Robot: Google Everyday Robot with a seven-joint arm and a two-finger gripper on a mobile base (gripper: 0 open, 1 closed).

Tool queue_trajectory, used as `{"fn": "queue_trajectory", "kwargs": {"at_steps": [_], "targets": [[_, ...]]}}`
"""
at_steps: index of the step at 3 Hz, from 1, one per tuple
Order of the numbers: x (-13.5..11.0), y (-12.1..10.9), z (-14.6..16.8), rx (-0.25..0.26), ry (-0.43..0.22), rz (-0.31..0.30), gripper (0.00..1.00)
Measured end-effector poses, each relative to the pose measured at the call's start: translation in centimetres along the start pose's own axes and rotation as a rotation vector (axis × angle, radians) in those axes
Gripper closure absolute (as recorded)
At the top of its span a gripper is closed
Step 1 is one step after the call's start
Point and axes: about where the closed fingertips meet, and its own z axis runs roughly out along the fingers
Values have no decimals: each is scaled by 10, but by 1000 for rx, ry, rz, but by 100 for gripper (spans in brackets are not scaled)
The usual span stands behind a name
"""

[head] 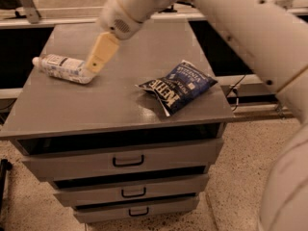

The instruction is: Place blue plastic bottle upright

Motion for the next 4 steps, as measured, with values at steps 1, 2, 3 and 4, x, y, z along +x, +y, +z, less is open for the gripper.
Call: {"fn": "queue_trajectory", "kwargs": {"at_steps": [1, 2, 3, 4], "targets": [[-27, -23, 52, -12, -50, 73, 0], [-40, -43, 92, -11, -70, 184, 0], [-47, -59, 126, -5, -55, 260, 0], [-50, -69, 157, 1, -1, 292, 0]]}}
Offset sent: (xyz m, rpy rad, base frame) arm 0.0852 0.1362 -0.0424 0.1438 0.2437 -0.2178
